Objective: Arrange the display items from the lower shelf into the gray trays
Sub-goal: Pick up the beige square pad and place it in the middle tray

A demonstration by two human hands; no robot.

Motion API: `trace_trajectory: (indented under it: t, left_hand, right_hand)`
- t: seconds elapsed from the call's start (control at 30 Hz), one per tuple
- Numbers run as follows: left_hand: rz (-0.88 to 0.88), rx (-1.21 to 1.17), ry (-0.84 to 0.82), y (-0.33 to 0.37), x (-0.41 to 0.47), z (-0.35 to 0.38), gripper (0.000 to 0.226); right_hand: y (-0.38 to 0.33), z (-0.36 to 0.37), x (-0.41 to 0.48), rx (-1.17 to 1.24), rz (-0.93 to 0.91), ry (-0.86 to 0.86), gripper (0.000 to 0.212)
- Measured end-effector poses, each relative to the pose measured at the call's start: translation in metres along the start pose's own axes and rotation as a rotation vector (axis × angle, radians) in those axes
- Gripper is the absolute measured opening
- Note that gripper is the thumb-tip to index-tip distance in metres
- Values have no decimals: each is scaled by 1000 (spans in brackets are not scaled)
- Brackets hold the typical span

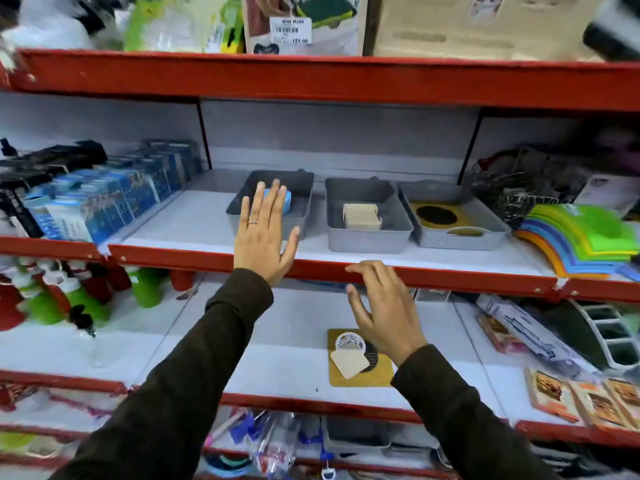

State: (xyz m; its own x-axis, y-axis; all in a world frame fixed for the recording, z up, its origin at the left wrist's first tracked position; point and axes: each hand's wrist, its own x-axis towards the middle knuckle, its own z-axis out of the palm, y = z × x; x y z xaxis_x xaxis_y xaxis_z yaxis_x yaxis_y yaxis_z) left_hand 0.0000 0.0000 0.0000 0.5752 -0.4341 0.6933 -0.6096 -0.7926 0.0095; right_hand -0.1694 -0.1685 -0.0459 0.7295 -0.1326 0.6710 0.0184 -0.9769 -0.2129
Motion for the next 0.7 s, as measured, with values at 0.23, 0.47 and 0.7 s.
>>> trace_trajectory:
  t: [0.23, 0.47, 0.7]
  left_hand:
    - [-30, 44, -80, -25, 17, 52, 74]
    - [7, 70, 95, -35, 19, 79, 76]
    - [-11, 104, 213, -36, 16, 83, 76]
  right_hand:
    - [51, 100, -70, 25, 407, -568, 40]
    - [79, 177, -83, -74, 758, -914, 84]
    - [90, 193, -89, -25, 911, -866, 81]
